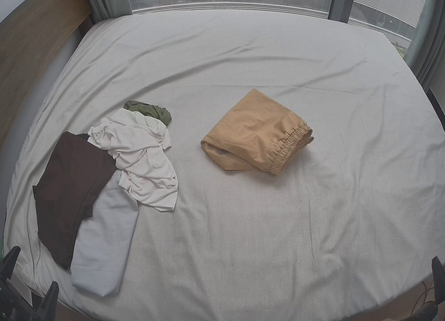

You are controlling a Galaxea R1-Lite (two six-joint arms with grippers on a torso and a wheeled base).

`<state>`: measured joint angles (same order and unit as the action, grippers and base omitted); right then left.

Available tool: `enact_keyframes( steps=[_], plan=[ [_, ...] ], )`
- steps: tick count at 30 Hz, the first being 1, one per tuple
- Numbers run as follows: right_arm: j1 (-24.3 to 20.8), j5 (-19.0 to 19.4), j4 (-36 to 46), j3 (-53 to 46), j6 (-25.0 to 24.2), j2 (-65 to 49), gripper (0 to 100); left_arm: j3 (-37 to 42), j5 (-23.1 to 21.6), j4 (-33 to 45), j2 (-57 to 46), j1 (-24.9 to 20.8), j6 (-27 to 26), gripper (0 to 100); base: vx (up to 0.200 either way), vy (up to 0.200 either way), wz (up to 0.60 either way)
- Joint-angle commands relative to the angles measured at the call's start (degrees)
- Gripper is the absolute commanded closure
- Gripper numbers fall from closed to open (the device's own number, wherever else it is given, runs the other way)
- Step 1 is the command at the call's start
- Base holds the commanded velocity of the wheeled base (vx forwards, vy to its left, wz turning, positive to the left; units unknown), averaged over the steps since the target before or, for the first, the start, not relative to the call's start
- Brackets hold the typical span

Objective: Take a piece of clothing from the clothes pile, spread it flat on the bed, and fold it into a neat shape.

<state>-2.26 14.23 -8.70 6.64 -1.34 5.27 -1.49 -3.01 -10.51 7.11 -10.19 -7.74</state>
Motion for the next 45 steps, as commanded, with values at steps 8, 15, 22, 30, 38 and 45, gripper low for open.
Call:
enact_keyframes(
  steps=[8, 15, 22, 30, 38, 45],
  plan=[
    [2.87, -9.22, 5.80, -6.64, 1.78, -4.30, 0, 1.49, 6.44, 6.20, -1.92, 3.16, 3.35, 0, 0.000, 0.000, 0.00],
    [2.87, -14.31, 8.88, -6.64, 0.37, -4.30, 0, 1.49, 5.38, 6.47, -5.00, 11.86, 3.17, 0, 0.000, 0.000, 0.00],
    [2.78, -14.05, 8.79, -6.64, 0.46, -4.30, 0, 1.49, 6.18, 6.73, -5.53, 11.07, 3.61, 0, 0.000, 0.000, 0.00],
    [2.69, -13.96, 8.79, -6.64, 0.46, -4.39, 0, 1.49, 7.41, 6.38, -5.61, 11.07, 8.44, 0, 0.000, 0.000, 0.00],
    [2.69, -13.87, 8.79, -6.64, 0.73, -4.39, 0, 1.49, 5.74, 7.17, -6.93, 10.37, 5.10, 0, 0.000, 0.000, 0.00],
    [2.87, -12.56, 8.70, -6.64, 1.60, -4.39, 0, 1.49, 3.98, 9.45, -7.11, 10.46, 10.03, 0, 0.000, 0.000, 0.00]
  ],
)
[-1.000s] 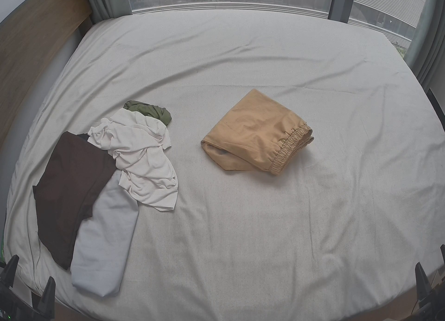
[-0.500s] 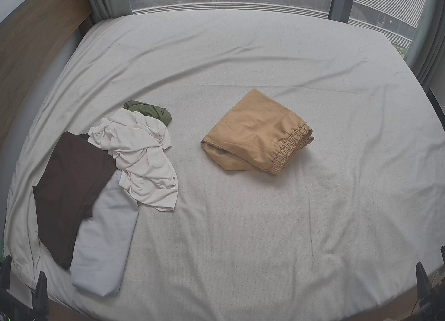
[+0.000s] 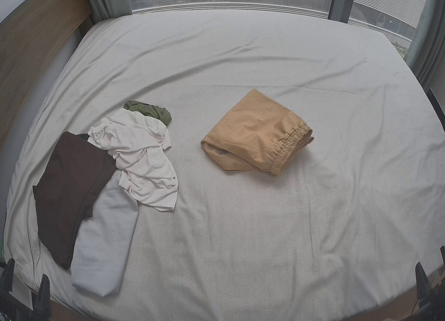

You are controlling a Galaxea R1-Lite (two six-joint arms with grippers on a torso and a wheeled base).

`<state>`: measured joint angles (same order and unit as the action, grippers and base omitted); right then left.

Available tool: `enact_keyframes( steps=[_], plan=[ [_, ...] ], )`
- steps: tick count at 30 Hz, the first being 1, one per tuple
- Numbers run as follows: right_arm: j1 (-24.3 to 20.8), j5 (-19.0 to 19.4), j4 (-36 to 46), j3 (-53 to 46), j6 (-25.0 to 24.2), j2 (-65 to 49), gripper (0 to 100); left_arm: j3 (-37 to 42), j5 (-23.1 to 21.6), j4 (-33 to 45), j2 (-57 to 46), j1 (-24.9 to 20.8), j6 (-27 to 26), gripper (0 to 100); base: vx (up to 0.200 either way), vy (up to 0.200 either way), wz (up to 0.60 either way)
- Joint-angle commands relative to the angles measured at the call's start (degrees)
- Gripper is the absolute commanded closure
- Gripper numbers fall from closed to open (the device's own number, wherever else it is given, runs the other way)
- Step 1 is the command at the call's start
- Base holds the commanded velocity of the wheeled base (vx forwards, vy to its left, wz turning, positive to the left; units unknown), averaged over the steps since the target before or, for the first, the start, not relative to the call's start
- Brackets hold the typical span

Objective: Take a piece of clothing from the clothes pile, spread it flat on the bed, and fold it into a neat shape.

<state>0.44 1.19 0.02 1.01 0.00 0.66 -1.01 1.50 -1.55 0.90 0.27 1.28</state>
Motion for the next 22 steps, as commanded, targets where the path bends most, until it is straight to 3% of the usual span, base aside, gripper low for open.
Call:
enact_keyframes(
  steps=[1, 22],
  plan=[
    [0.18, 0.48, -0.02, -1.01, 0.26, 0.31, 0, 1.01, -0.53, 0.49, -0.81, 0.08, 0.92, 0, 0.000, 0.000, 0.00],
    [0.18, 0.48, 0.06, -1.01, 0.18, 0.31, 0, 1.01, -0.88, 1.02, -0.90, -0.09, 0.39, 0, 0.000, 0.000, 0.00]
  ],
)
